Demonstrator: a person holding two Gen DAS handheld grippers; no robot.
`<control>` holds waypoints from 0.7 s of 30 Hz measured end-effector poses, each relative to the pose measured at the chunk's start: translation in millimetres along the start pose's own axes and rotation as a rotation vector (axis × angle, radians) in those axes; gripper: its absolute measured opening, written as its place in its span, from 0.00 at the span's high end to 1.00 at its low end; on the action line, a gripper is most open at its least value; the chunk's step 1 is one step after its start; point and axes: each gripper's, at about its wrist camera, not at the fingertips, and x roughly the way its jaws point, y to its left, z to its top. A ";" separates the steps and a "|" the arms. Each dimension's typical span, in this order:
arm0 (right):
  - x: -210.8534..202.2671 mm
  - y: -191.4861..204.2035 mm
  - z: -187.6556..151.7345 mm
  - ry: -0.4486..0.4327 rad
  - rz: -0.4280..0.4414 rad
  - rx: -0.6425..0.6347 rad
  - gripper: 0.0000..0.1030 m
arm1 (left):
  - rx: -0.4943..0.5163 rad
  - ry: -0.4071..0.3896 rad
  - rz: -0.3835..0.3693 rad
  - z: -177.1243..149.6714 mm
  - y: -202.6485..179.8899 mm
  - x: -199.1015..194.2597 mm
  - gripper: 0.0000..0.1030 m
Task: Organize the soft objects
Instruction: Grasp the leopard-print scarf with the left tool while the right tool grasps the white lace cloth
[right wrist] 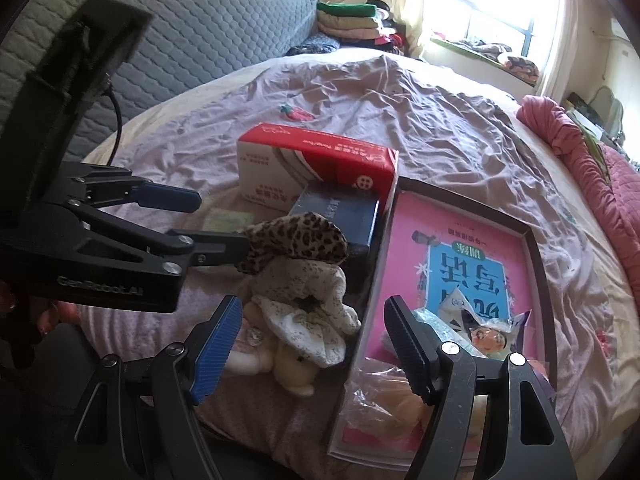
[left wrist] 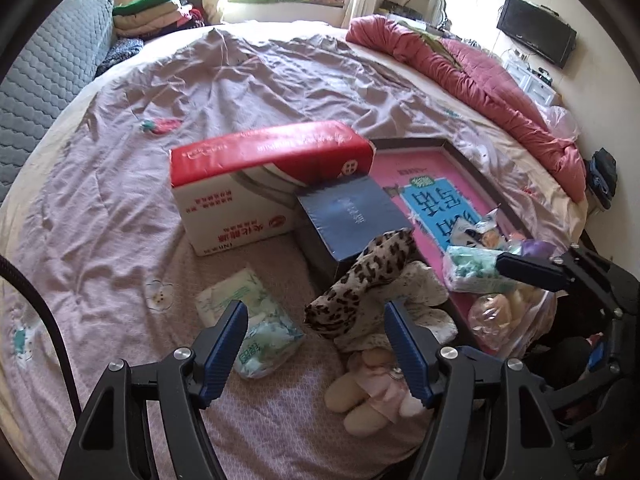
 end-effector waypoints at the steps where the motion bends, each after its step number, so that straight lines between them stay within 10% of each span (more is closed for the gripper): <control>1: 1.4 -1.4 -0.4 0.003 0.002 0.005 0.27 | 0.001 0.005 -0.004 -0.2 0.8 4.6 0.32; 11: 23.7 -1.6 -0.4 0.035 0.003 -0.016 0.27 | 0.006 0.008 -0.064 2.3 9.8 22.5 0.39; 21: 43.9 -0.1 3.3 0.056 0.005 -0.035 0.27 | 0.035 0.022 -0.162 4.7 4.0 33.1 0.78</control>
